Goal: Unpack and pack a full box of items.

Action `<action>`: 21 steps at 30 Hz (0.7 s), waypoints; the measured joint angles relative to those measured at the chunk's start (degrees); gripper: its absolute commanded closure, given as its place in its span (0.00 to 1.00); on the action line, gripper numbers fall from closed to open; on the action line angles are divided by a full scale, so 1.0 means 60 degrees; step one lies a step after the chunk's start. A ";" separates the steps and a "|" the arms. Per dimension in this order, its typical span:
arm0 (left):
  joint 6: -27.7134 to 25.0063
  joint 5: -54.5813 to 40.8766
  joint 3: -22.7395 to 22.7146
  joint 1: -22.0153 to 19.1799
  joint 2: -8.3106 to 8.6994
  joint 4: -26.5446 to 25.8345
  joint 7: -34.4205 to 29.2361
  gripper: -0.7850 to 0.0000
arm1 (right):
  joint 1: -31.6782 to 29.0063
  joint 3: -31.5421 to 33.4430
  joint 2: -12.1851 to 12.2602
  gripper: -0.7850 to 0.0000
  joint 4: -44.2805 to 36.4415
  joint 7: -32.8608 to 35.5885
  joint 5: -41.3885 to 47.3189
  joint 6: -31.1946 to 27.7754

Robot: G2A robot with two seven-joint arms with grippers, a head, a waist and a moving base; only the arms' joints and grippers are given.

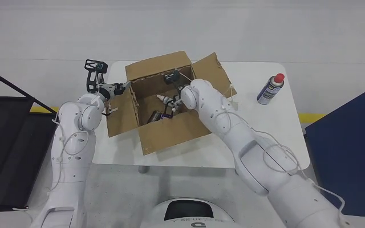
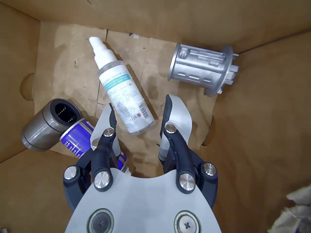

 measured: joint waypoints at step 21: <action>0.0000 0.0000 0.0000 0.0000 0.0000 0.0000 0.0000 0.00 | 0.0602 -0.0446 -0.0874 0.49 0.2079 -0.0242 0.0165 -0.1413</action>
